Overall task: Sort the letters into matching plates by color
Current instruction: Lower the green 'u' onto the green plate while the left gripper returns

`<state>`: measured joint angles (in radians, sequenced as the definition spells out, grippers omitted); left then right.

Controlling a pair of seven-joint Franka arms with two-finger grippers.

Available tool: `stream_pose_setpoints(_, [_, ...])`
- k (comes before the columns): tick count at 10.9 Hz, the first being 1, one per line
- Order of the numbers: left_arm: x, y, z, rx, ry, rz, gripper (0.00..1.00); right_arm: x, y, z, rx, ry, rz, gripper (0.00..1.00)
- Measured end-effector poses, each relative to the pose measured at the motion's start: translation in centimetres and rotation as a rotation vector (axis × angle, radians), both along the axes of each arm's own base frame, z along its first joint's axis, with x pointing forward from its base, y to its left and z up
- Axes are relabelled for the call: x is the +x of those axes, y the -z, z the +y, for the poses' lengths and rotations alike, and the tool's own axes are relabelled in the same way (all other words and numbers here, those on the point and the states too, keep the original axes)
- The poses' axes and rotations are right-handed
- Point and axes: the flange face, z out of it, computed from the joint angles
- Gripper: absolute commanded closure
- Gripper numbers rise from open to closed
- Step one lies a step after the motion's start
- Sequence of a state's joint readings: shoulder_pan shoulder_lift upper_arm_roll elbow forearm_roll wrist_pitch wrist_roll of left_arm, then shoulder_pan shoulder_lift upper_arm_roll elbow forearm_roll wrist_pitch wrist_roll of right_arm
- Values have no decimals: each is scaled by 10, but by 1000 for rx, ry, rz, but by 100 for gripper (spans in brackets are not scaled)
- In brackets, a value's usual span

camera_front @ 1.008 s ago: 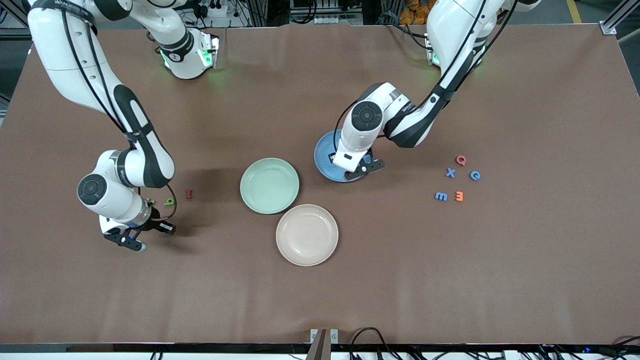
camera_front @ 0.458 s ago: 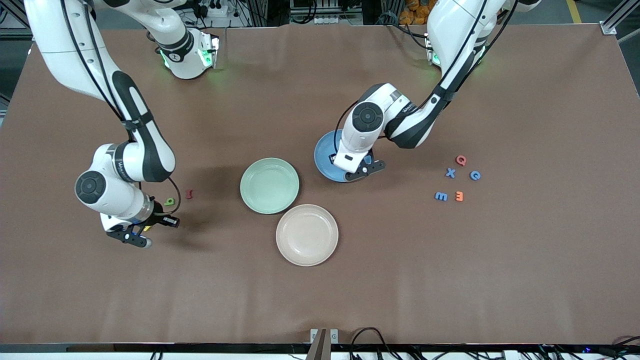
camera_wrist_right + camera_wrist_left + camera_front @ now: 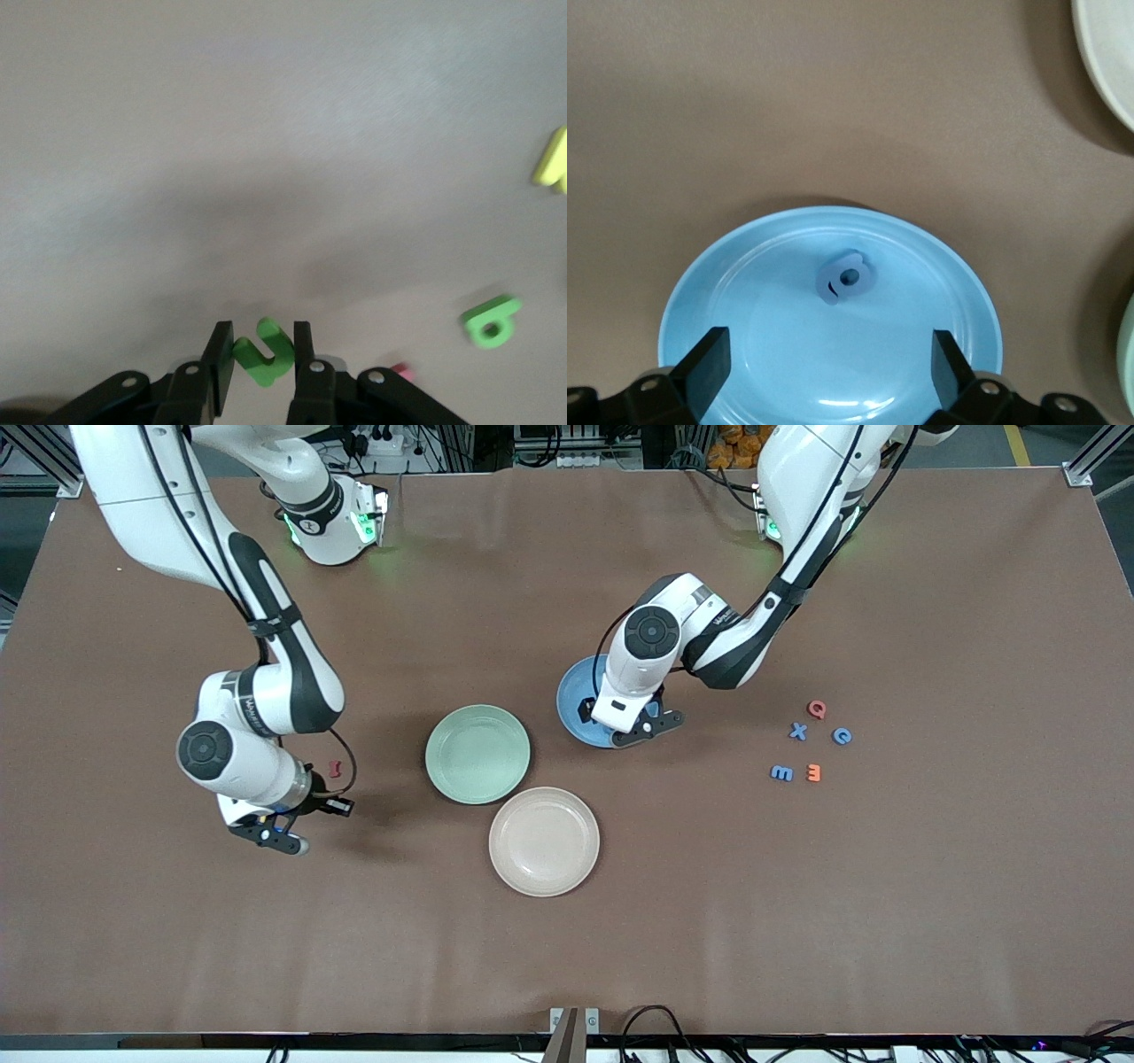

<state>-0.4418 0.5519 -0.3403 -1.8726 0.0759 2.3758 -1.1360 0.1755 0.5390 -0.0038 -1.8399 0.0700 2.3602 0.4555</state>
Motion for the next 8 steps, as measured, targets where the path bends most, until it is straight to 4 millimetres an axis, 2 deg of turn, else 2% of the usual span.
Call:
stream_pose_setpoints(5, [4,2,8,45,63,-17,0,-27,-6,94,26,-8,42,72])
stream_pose_setpoints(8, [18,2,26,72,101,-12,0,-46,-6,144,26,-29,49,72])
